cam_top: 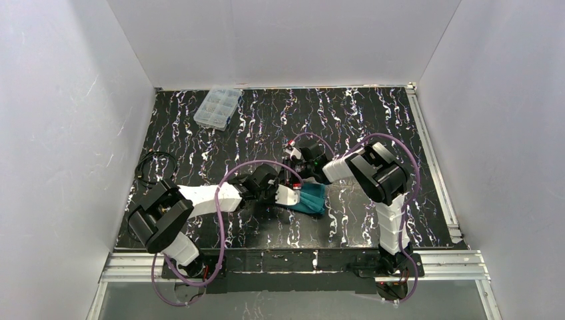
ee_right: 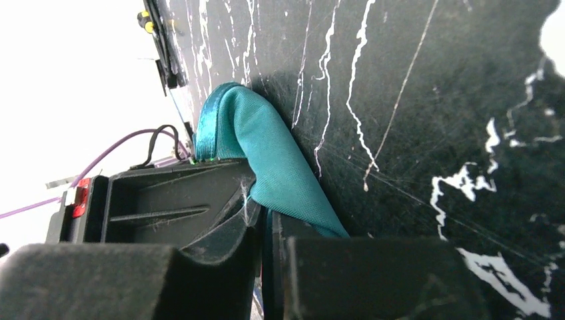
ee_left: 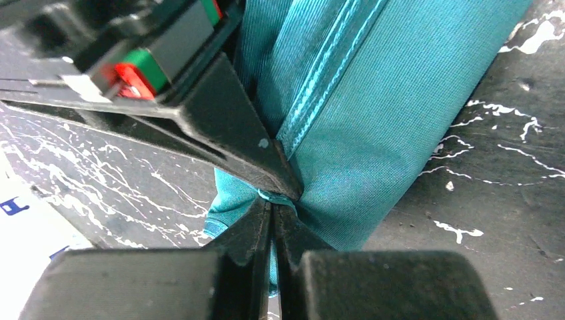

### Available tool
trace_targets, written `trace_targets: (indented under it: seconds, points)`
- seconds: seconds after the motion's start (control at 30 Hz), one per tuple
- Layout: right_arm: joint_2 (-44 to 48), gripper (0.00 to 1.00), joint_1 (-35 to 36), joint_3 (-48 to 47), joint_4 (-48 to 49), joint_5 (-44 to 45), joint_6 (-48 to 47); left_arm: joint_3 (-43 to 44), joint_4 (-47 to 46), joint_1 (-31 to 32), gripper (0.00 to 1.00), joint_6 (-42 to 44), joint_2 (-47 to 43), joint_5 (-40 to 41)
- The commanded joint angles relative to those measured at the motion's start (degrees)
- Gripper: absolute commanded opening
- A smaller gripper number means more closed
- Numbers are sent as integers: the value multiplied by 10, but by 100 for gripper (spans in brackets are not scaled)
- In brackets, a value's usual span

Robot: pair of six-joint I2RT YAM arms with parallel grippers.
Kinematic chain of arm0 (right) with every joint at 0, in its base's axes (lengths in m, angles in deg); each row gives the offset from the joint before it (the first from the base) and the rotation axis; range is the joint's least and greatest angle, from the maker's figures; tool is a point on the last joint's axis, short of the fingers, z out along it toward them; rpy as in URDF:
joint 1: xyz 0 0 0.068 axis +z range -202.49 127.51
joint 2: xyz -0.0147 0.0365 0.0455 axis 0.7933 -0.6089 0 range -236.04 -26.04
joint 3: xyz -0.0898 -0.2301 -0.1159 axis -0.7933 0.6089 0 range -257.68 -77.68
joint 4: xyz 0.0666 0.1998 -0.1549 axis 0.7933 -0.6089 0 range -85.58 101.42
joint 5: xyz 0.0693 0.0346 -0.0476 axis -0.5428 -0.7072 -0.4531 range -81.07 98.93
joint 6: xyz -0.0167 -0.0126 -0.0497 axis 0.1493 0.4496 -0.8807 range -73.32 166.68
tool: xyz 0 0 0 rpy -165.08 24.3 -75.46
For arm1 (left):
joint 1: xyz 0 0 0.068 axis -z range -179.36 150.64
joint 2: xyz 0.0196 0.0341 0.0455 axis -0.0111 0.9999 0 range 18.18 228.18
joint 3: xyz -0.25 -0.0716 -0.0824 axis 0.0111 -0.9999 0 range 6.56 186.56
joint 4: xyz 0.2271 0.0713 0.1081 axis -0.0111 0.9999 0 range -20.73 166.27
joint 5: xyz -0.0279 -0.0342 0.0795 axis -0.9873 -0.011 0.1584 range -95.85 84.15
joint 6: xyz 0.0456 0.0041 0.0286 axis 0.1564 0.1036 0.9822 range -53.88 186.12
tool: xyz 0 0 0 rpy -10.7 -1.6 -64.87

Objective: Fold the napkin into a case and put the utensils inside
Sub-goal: Stuff the top corner of the smaller-rectangle-folded napkin into the folded napkin.

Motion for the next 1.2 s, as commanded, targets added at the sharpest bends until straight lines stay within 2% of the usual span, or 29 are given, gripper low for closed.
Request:
trace_targets:
  seconds: [0.0,0.2,0.43,0.57,0.63,0.77,0.97,1.07,1.17]
  points:
    - [-1,25,-3,2,7,-29,3,-58,19,7,0,28,27,-16]
    - [57,36,-35,7,-28,-29,-24,-100,14,8,0,50,5,-17]
    - [152,44,-105,-5,-179,-14,-123,-129,10,11,0,63,-2,-21]
    - [248,46,-145,24,-282,43,-220,-133,9,11,0,65,-4,-22]
    - [303,47,-147,27,-362,98,-304,-134,9,12,0,64,-5,-21]
    - [385,48,-146,52,-438,149,-422,-134,10,11,0,63,-5,-19]
    - [416,52,-144,80,-495,107,-436,-136,10,11,0,63,-4,-17]
    - [442,59,-123,122,-485,121,-414,-135,10,11,0,62,-3,-16]
    - [448,70,-94,134,-491,153,-410,-136,9,12,0,61,-1,-17]
